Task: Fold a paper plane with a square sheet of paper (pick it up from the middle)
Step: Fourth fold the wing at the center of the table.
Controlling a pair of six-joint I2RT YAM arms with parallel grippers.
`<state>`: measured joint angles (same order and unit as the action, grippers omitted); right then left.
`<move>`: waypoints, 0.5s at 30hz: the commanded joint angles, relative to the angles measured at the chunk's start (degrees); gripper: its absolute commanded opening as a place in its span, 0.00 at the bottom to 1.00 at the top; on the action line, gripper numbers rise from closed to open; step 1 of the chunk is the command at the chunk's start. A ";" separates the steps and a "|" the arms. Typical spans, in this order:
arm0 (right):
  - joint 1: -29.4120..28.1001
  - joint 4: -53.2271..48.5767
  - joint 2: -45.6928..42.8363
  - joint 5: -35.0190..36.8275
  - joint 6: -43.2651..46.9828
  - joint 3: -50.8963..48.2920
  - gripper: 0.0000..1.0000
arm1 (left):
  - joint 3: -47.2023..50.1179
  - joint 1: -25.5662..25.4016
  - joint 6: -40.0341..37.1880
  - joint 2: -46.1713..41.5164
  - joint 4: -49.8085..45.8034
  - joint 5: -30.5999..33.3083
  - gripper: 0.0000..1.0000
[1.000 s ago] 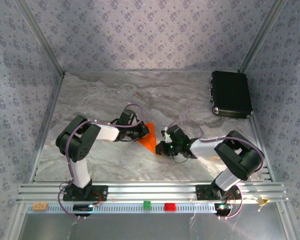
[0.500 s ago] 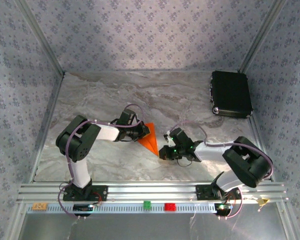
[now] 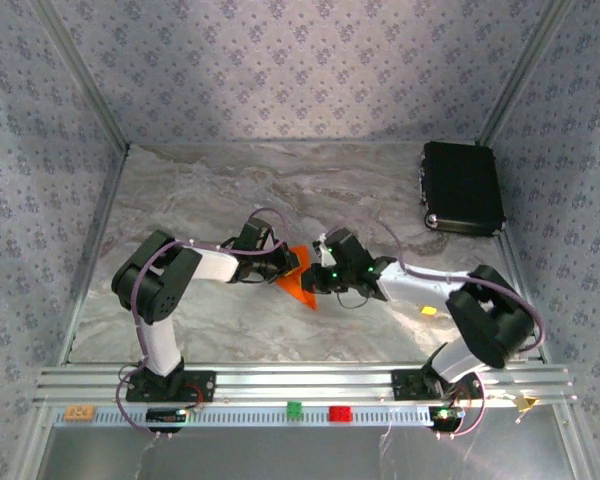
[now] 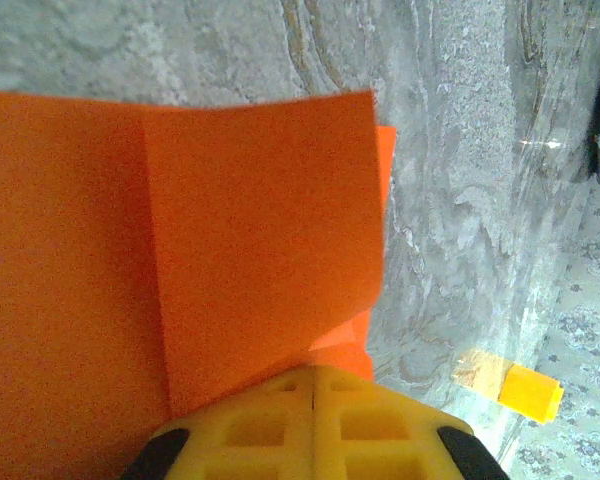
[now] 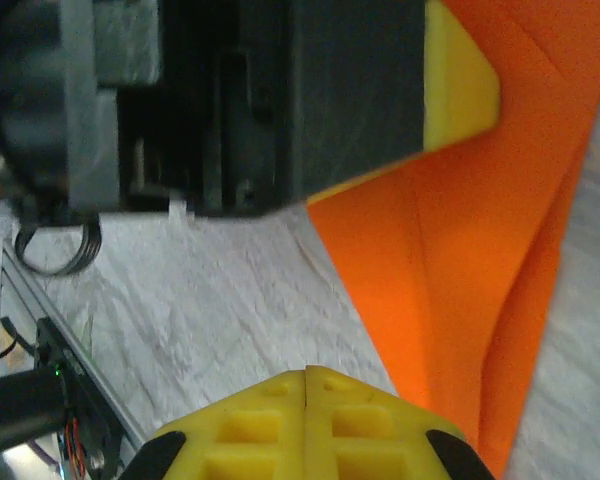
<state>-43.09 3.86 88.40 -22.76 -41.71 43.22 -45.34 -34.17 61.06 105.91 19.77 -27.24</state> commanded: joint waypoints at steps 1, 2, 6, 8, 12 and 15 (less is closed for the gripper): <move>0.36 -1.32 4.71 1.17 -1.57 3.73 0.01 | 1.37 0.15 -1.03 1.78 -4.58 3.52 0.06; 0.35 -1.24 5.80 1.40 -1.89 4.43 0.01 | 1.33 0.15 -1.05 1.81 -4.57 3.47 0.06; 0.51 0.02 9.74 0.40 -2.37 6.60 0.00 | 1.20 0.11 -1.03 1.93 -4.44 3.33 0.06; 0.68 0.00 11.20 0.26 -2.70 7.26 0.00 | 1.22 0.12 -1.03 1.93 -4.44 3.34 0.06; 1.33 1.17 13.16 -0.15 -3.53 6.86 0.00 | 1.13 0.16 -0.96 2.10 -4.31 3.24 0.06; 1.93 2.22 13.81 -0.35 -4.10 5.35 0.00 | 1.05 0.14 -1.05 2.20 -4.30 3.13 0.06</move>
<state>-41.78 5.04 101.41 -22.37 -44.36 49.41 -45.34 -34.17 61.06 105.91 19.77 -27.27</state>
